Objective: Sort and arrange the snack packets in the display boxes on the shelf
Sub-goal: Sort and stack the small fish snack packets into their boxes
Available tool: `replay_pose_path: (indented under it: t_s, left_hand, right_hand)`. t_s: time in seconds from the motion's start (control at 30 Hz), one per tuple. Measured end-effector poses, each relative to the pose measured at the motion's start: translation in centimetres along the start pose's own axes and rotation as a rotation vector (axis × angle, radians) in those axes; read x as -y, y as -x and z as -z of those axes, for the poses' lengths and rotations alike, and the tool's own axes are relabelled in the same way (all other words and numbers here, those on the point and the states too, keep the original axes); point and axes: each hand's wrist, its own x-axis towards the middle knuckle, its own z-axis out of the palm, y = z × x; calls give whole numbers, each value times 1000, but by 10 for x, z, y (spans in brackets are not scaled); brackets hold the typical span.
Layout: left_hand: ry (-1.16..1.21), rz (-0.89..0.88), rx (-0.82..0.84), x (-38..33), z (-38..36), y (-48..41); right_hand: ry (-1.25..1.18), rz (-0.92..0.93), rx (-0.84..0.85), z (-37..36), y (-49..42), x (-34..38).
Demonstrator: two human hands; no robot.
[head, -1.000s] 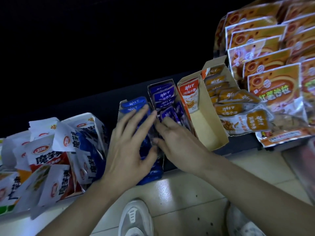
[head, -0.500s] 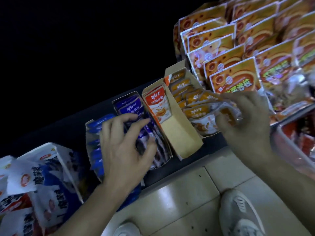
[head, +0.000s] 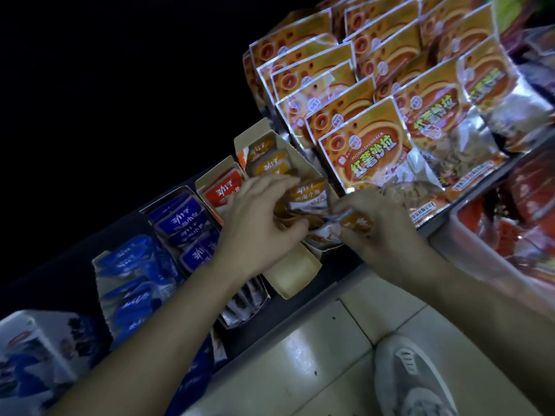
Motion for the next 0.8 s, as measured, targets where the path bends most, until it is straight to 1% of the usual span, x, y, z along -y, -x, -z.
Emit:
replay_pose_path:
  t_s: [0.07,0.13,0.3,0.43,0.53,0.63,0.7,0.8]
  left_hand:
    - [117,-45,-22,5,0,8]
    - [162,-88,-2,6,-2,16]
    - [249,-132,41,9,-2,21]
    - [187,-156,34,9,-2,22]
    - [48,-211,-60,12,-7,24]
    - [-55,-148,-175,14,-8,24]
    - [-8,-87,-191,12,-6,23]
    - [91,-33,-197,9,0,14]
  right_hand:
    - [6,71,27,2,11,-2]
    - [6,107,56,4,20,-4]
    - [-11,115,13,4,30,-8]
    - [-63,79,28,5,32,-8]
    - [-57,65,16,5,32,-9]
    - [-20,14,-64,5,32,-9]
    - [-15,-60,-113,5,29,-9]
    - [-59,-99,-108,5,23,-9]
